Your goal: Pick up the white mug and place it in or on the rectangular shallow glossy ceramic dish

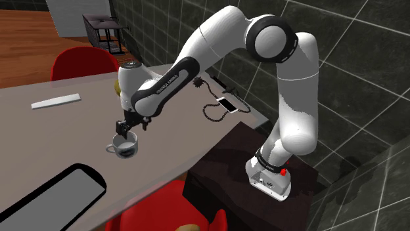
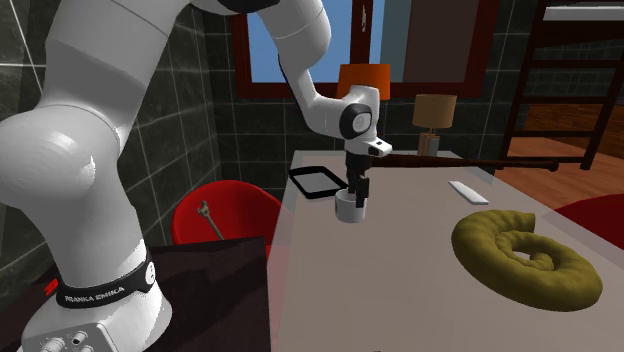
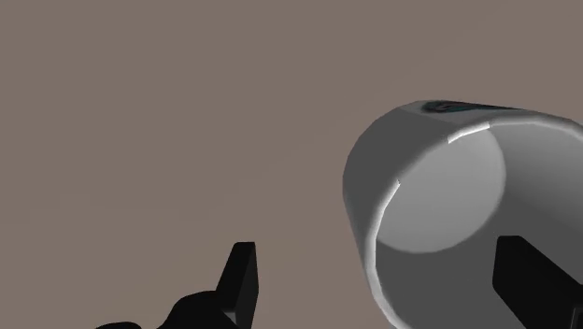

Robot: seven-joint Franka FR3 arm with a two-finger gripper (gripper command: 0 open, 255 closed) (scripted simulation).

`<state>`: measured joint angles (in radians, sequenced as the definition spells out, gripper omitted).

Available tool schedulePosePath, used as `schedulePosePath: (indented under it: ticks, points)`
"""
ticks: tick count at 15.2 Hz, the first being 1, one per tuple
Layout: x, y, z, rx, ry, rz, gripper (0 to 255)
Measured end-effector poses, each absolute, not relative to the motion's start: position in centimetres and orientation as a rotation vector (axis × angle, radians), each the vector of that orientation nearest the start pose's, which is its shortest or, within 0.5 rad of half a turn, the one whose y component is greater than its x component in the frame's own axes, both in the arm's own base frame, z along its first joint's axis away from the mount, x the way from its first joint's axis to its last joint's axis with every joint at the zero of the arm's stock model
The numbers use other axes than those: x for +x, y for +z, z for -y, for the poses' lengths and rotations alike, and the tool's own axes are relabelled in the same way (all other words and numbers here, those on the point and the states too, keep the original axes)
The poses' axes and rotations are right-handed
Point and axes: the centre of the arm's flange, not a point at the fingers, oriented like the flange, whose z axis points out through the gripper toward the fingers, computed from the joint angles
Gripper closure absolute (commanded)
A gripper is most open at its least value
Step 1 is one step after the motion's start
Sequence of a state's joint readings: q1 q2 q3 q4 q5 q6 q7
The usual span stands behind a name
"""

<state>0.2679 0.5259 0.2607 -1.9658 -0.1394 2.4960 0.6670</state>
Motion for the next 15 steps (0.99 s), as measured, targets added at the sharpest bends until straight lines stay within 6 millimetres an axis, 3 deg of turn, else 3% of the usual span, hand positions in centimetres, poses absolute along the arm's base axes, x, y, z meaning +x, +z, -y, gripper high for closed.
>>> schedulePosePath:
  ticks: [4, 10, 11, 15]
  points:
    - [53.6, 19.2, -31.0, -3.089, 0.004, -0.098, 0]
    - [53.6, 18.8, -31.0, -3.088, 0.004, -0.098, 0]
    - [53.6, 18.8, -31.0, -3.088, 0.004, -0.098, 255]
    - [53.6, 18.8, -31.0, -3.088, 0.004, -0.098, 255]
